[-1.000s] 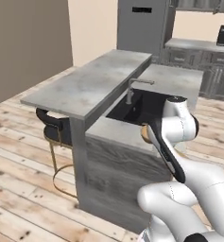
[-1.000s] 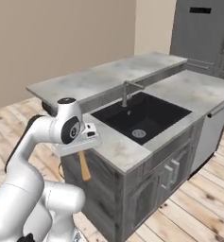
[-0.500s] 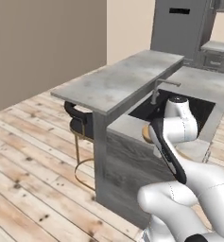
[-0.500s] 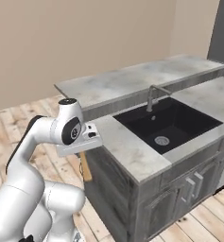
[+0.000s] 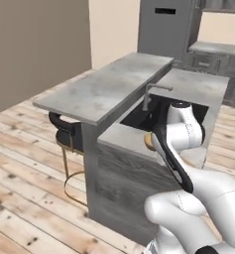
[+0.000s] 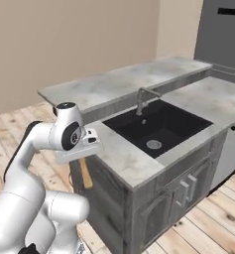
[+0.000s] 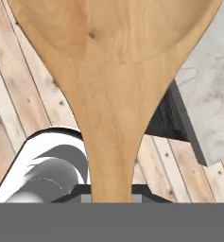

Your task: Organize the utensils by type. Pick up the wooden spoons from the counter and place them in the open cabinet. Then pick up the metallic utensils from the counter and place them in the open drawer.

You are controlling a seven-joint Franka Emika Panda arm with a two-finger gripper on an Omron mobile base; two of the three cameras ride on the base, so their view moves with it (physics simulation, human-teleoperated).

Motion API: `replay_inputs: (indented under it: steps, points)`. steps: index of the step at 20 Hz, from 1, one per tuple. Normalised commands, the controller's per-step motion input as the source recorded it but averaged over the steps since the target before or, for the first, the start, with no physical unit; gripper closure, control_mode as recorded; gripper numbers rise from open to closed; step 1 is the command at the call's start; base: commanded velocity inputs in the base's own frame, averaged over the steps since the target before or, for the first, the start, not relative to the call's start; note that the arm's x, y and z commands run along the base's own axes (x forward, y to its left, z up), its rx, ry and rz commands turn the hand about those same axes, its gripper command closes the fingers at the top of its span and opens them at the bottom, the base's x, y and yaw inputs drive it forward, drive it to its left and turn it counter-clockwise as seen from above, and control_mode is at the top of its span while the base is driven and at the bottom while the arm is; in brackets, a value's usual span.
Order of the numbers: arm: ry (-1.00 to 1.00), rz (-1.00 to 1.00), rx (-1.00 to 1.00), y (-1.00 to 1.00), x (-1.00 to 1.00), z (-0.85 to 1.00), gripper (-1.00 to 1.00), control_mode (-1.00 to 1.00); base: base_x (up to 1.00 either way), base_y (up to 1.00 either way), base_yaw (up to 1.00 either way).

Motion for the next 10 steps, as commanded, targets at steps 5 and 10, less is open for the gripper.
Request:
replay_inputs:
  steps: [5,10]
  points:
    - [0.0,0.0,0.0,0.0,0.0,0.0,1.0,1.0,0.36,-0.46,-0.54]
    - [0.0,0.0,0.0,0.0,0.0,0.0,1.0,1.0,0.38,-0.67,-0.37]
